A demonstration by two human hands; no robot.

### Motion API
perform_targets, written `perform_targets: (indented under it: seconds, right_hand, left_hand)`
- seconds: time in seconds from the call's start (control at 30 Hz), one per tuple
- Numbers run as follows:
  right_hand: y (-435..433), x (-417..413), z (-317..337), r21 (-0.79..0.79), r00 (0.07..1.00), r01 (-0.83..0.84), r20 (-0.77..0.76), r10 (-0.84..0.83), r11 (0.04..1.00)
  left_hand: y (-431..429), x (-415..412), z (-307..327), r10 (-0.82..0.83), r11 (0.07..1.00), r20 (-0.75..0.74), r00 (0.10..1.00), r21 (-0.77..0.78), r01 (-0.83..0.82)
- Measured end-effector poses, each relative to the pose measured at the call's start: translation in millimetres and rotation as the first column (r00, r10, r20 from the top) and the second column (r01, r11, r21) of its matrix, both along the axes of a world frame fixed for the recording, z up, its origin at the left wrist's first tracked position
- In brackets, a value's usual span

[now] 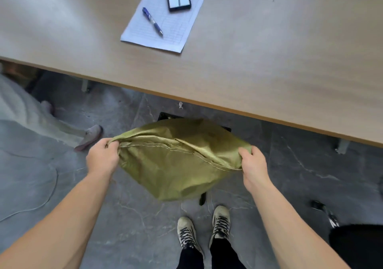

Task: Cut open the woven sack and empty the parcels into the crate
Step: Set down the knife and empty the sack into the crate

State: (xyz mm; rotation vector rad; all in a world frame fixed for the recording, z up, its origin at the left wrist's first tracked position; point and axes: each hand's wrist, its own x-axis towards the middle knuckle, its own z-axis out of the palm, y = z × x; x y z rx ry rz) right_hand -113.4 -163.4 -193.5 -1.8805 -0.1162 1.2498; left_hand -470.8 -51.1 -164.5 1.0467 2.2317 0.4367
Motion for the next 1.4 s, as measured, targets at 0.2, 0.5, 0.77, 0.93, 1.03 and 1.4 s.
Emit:
perform_targets:
  seconds: [0.2,0.5,0.77,0.93,1.03,1.4]
  right_hand:
    - [3.8,4.8,42.9,-0.058,0.998,-0.023,0.062,0.027,0.998]
    - [-1.4,-4.4,79.4,-0.062,0.99,0.017,0.143,-0.008,0.998]
    - [-7.1,-19.8,111.4,0.003,0.973,0.141,0.183,-0.139,0.99]
    - [15.2,-11.6,135.4,0.12,0.969,0.168,0.163,-0.187,0.978]
    - [17.3,-13.3,138.2,0.091,0.977,0.166,0.118,-0.176,0.982]
    - [15.4,-26.1,143.3,0.089,0.987,0.137,0.077,-0.144,0.987]
  left_hand:
    - [4.9,12.7,56.0,0.095,0.99,0.186,0.978,0.084,-0.112]
    - [21.2,2.6,87.8,0.018,0.999,0.307,0.951,0.033,-0.03]
    - [41.1,-2.3,118.0,-0.025,0.998,0.366,0.93,0.056,0.005]
    - [57.2,2.5,133.6,-0.022,0.984,0.391,0.92,0.172,-0.05]
    - [55.0,-2.7,130.2,-0.024,0.995,0.362,0.932,0.101,-0.013]
    - [41.2,1.3,142.8,0.006,0.987,0.442,0.897,0.14,-0.076]
